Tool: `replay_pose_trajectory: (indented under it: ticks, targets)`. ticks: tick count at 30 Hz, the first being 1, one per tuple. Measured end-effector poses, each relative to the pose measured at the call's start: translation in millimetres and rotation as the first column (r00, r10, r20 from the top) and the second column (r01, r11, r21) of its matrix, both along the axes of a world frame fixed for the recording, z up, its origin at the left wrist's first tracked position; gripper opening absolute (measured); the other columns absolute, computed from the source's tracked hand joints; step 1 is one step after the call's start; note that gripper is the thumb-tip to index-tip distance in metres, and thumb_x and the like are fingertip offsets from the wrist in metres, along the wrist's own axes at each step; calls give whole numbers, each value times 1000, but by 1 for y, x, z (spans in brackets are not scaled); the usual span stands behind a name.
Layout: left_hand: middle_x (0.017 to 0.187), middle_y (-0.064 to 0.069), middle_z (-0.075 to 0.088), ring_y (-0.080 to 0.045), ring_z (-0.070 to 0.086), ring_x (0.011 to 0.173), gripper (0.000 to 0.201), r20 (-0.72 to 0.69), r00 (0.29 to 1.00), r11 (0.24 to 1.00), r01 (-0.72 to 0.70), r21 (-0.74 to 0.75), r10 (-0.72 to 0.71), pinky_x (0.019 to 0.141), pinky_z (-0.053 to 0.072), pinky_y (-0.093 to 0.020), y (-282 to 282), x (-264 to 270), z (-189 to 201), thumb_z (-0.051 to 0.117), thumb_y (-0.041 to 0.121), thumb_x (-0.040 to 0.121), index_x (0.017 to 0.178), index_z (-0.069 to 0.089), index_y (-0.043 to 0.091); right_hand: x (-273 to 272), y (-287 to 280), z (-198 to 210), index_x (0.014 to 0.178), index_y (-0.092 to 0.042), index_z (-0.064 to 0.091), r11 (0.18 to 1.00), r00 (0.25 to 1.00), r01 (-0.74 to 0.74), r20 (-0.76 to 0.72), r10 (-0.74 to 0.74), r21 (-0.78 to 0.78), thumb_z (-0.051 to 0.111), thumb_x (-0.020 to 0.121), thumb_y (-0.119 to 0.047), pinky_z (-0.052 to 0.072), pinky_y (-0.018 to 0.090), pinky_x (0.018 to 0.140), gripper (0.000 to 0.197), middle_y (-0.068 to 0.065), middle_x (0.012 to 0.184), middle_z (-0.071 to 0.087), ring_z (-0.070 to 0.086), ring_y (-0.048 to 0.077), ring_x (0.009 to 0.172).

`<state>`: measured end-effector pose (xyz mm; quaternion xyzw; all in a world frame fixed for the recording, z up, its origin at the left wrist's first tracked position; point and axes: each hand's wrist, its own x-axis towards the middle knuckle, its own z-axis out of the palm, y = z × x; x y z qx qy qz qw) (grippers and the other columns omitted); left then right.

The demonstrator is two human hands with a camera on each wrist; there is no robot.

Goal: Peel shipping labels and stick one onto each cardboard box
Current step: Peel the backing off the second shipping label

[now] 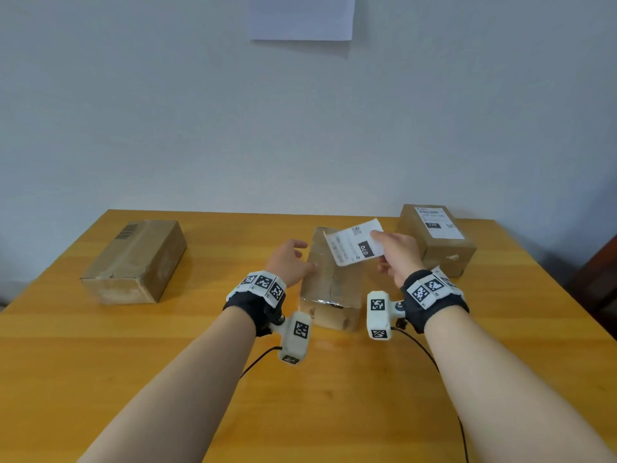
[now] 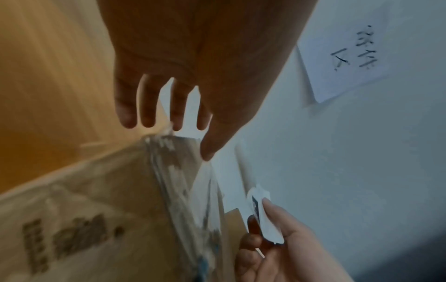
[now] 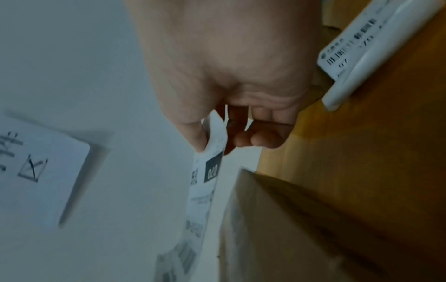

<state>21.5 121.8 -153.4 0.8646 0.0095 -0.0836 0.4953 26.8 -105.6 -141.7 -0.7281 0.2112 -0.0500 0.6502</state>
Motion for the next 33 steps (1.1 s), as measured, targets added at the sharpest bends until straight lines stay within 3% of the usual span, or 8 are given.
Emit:
replay_pose_trajectory:
  ticks: [8,12,16,20,25,27,29,33]
  targets:
    - [114,11,74,-12,75,105,32,180,979,965,133,-228,-92,80,59,-31,0,-3,59,75,34,97,127,69,27,3,18,26,112,-15,73,960,987,-121,129,90,252,73,96,-14,55,33,61,16,10,102,78,67,22,76]
    - [106,8,76,-15,78,89,24,314,948,954,43,-296,55,71,56,-27,0,5,69,77,30,95,117,70,22,6,31,37,116,-14,74,956,970,-200,183,162,213,73,95,-13,54,31,58,20,10,105,79,68,20,74]
    - [105,1,75,-15,78,76,27,319,905,894,-125,-430,280,71,55,-30,7,16,68,78,29,95,106,55,21,11,38,45,116,-13,74,949,948,-265,226,224,170,76,93,-13,52,32,57,23,11,101,79,66,14,62]
    - [94,4,75,-9,69,61,8,294,906,888,-159,-433,305,70,57,-33,16,23,69,66,27,103,105,67,19,14,44,49,116,-14,74,944,935,-303,233,268,131,77,92,-12,53,30,56,24,8,101,80,70,15,66]
    - [85,3,72,-9,66,56,18,331,883,903,-198,-380,333,66,57,-34,18,26,69,65,28,102,90,71,17,17,48,45,123,-20,61,981,954,-194,233,188,3,79,91,-19,54,30,62,36,4,110,74,71,18,86]
    - [83,3,73,-11,68,59,21,370,868,914,-199,-352,331,66,56,-34,17,24,70,69,30,100,84,71,16,16,50,48,116,-21,55,996,935,-37,349,64,-83,80,90,-26,49,25,71,36,-1,109,64,64,12,91]
    - [80,4,74,-12,68,65,23,399,868,933,-173,-315,296,66,52,-31,15,21,71,72,32,97,78,73,19,10,51,58,97,-21,59,987,863,65,504,18,-147,79,90,-33,43,16,68,24,-4,97,62,56,6,79]
    - [78,11,74,-3,62,69,19,473,852,967,-131,-220,223,67,46,-22,9,11,75,75,28,93,75,74,27,-3,55,76,77,-22,72,945,820,-125,506,269,-301,77,92,-37,44,16,54,22,-11,70,69,56,5,59]
